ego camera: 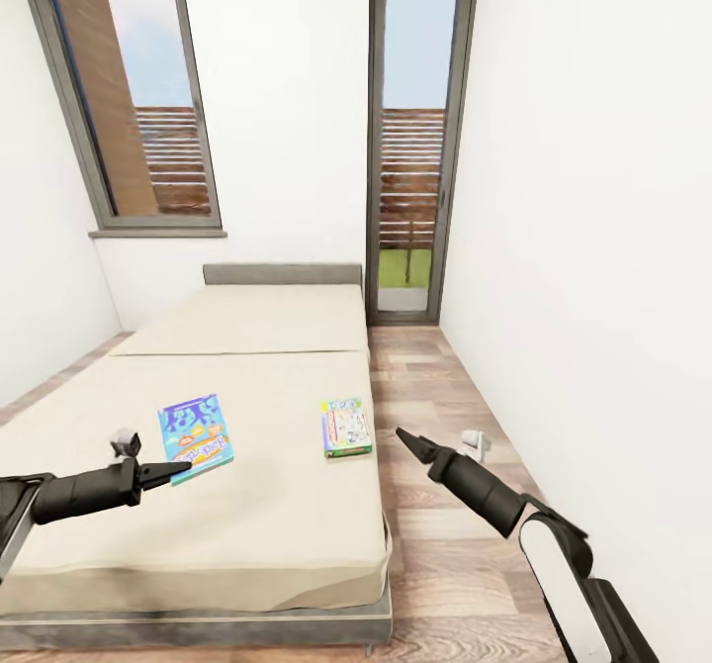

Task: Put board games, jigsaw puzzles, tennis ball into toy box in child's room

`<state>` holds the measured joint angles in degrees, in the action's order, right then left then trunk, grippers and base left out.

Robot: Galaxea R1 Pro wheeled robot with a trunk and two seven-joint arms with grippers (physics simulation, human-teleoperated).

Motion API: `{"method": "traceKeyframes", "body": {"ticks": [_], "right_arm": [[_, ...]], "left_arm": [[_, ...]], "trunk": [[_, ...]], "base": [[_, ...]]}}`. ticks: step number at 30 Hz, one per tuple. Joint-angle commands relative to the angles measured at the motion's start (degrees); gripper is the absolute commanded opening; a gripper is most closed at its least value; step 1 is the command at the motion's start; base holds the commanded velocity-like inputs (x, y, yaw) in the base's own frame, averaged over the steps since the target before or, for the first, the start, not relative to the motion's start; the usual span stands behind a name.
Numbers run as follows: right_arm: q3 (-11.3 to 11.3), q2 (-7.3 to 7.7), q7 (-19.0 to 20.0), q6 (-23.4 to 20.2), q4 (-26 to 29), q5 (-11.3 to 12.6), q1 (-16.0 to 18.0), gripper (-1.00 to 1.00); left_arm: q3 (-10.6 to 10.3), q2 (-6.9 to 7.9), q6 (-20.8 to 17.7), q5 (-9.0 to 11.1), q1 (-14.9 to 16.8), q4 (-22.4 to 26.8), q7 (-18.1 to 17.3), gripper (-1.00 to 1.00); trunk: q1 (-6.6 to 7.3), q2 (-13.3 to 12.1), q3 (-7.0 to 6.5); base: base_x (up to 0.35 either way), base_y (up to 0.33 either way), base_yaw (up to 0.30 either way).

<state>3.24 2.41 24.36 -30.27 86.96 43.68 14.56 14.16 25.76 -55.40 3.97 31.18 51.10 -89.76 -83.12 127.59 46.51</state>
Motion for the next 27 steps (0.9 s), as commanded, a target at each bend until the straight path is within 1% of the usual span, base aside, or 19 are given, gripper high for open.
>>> {"method": "traceKeyframes", "body": {"ticks": [1, 4, 9, 10, 13, 22, 24, 27], "right_arm": [[0.14, -0.29, -0.37, 0.54, 0.03, 0.39, 0.03, 1.00], [0.26, -0.63, -0.74, 1.62, 0.04, 0.43, 0.03, 1.00], [0.11, -0.68, -0.80, 2.15, 0.07, 0.44, 0.03, 1.00], [0.06, -0.66, -0.88, 2.08, 0.05, 0.44, 0.03, 1.00], [-0.05, -0.68, -0.95, 2.18, 0.05, 0.38, 0.03, 1.00], [0.01, -0.75, -1.20, 1.34, 0.05, 0.46, 0.03, 1.00], [-0.10, -0.72, -2.61, -0.15, 0.14, 0.46, 0.03, 1.00], [-0.40, -0.76, -7.20, -2.19, 0.11, 0.82, 0.03, 1.00]], "left_arm": [[-0.06, -0.08, -0.73, -0.08, 0.02, 0.07, -0.24, -1.00], [-0.19, -0.14, -1.23, -0.08, 0.02, 0.24, -0.24, -1.00], [-0.36, -0.15, -1.44, -0.08, 0.02, 0.30, -0.24, -1.00], [-1.29, -0.31, -1.46, -0.04, 0.02, 0.31, -0.24, -1.00], [-1.82, -0.27, -1.46, -0.02, 0.02, 0.31, -0.24, -1.00], [-2.03, -0.10, -1.44, -0.01, 0.02, 0.36, -0.24, -1.00], [-2.08, -0.10, -1.42, -0.01, 0.02, 0.37, -0.24, -1.00], [-2.11, -0.01, -1.40, -0.01, 0.02, 0.35, -0.24, -1.00]], "trunk": [[0.24, -0.39, -0.12], [0.89, -1.59, -0.66], [1.99, -3.60, -1.56], [2.21, -4.00, -1.74], [2.87, -5.20, -2.28], [4.85, -8.81, -3.89], [5.29, -9.61, -4.25], [5.95, -10.82, -4.79]], "base": [[0.000, 0.000, 0.000], [0.000, 0.000, 0.000], [0.000, 0.000, 0.000], [0.000, 0.000, 0.000], [0.000, 0.000, 0.000], [0.000, 0.000, 0.000], [0.000, 0.000, 0.000], [-0.002, 0.000, 0.000]]}}
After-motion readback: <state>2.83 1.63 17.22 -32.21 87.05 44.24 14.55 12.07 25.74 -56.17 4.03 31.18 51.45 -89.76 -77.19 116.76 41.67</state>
